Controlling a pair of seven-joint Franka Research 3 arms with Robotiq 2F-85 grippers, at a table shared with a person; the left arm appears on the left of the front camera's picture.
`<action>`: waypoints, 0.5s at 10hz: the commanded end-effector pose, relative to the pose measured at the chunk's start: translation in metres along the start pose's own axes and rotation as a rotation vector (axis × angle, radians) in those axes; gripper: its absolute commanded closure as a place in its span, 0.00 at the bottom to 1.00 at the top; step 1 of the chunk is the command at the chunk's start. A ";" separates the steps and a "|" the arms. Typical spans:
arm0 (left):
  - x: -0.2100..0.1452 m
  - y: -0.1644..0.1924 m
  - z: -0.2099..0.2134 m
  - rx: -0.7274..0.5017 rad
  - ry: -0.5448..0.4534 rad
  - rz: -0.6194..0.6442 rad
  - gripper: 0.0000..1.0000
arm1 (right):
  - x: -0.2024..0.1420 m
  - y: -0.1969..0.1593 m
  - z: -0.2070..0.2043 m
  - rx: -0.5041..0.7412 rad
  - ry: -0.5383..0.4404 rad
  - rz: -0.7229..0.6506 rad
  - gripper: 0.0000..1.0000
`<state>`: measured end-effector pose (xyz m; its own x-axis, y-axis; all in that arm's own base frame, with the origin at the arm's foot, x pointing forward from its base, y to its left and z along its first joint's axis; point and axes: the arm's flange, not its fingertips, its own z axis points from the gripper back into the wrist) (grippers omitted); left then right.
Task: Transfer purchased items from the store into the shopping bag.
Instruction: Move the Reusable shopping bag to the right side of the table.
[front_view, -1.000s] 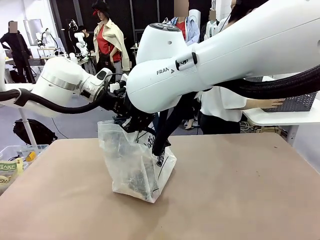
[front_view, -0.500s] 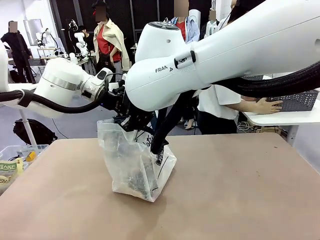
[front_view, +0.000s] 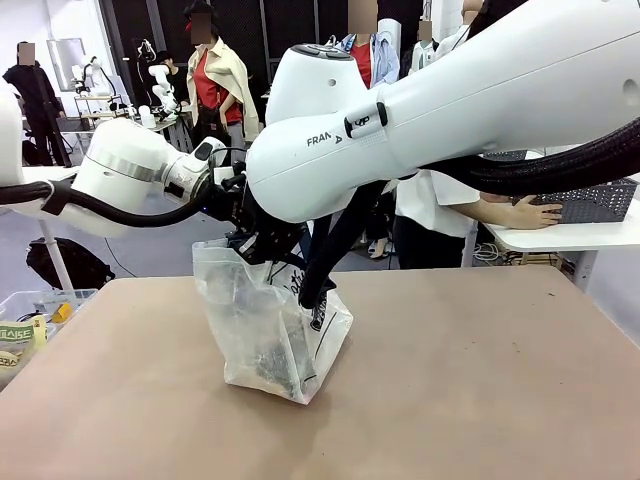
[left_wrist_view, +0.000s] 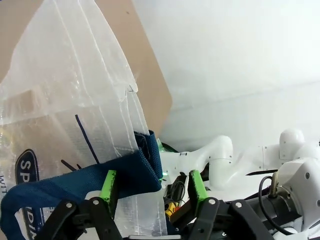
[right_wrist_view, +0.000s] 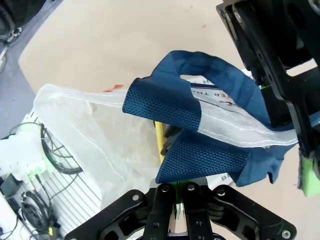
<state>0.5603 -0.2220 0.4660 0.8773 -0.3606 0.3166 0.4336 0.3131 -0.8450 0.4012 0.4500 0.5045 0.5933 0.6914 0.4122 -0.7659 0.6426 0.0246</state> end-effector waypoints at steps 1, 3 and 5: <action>0.003 0.000 0.001 0.014 -0.003 -0.032 0.29 | 0.004 0.004 0.000 -0.002 -0.004 0.031 1.00; 0.003 0.000 -0.002 0.045 -0.010 -0.038 0.29 | 0.004 0.003 0.000 -0.004 -0.006 0.031 1.00; 0.002 -0.002 -0.003 0.069 -0.014 -0.044 0.30 | 0.003 0.004 0.000 -0.001 -0.009 0.033 1.00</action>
<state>0.5627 -0.2227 0.4665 0.8742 -0.3538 0.3327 0.4518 0.3414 -0.8242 0.4001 0.4510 0.5045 0.5909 0.6934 0.4123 -0.7678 0.6403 0.0237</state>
